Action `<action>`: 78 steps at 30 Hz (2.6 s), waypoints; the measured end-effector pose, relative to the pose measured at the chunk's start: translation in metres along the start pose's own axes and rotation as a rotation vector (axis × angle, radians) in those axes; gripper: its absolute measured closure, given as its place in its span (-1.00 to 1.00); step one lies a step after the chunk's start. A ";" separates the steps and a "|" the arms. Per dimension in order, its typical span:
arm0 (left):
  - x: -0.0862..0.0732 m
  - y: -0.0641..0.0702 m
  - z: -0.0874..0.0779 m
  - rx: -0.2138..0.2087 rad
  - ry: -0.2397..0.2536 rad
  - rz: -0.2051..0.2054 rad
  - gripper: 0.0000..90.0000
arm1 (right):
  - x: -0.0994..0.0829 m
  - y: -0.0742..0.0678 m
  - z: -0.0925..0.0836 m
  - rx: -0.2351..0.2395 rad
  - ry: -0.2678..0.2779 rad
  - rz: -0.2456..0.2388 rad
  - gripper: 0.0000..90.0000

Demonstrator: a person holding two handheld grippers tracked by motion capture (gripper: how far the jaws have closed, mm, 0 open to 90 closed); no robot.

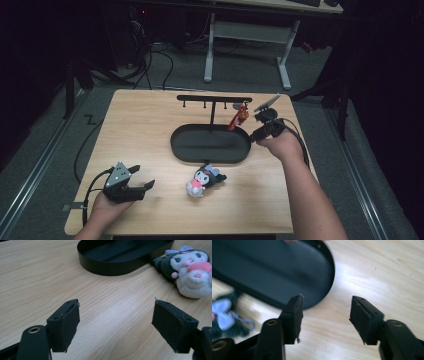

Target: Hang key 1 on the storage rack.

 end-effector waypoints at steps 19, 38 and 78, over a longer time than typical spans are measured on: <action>-0.003 0.019 0.012 -0.043 -0.045 -0.097 0.08 | -0.176 -0.044 0.044 0.156 0.475 0.095 0.40; 0.042 0.093 0.099 -0.046 -0.135 0.005 1.00 | -0.184 -0.049 0.036 0.244 0.454 0.008 0.78; -0.015 -0.035 -0.004 0.223 -0.105 -0.118 0.38 | -0.189 -0.041 0.052 0.246 0.377 0.052 0.63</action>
Point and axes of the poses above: each handheld gripper's, and its own axes: z roughly forward along the jaws, x roughly out of its top, y roughly to its right, the point moved 5 cm from there along z, roughly forward along the jaws, and after that the axes turned 3 degrees about z, right-handed, at the moved point
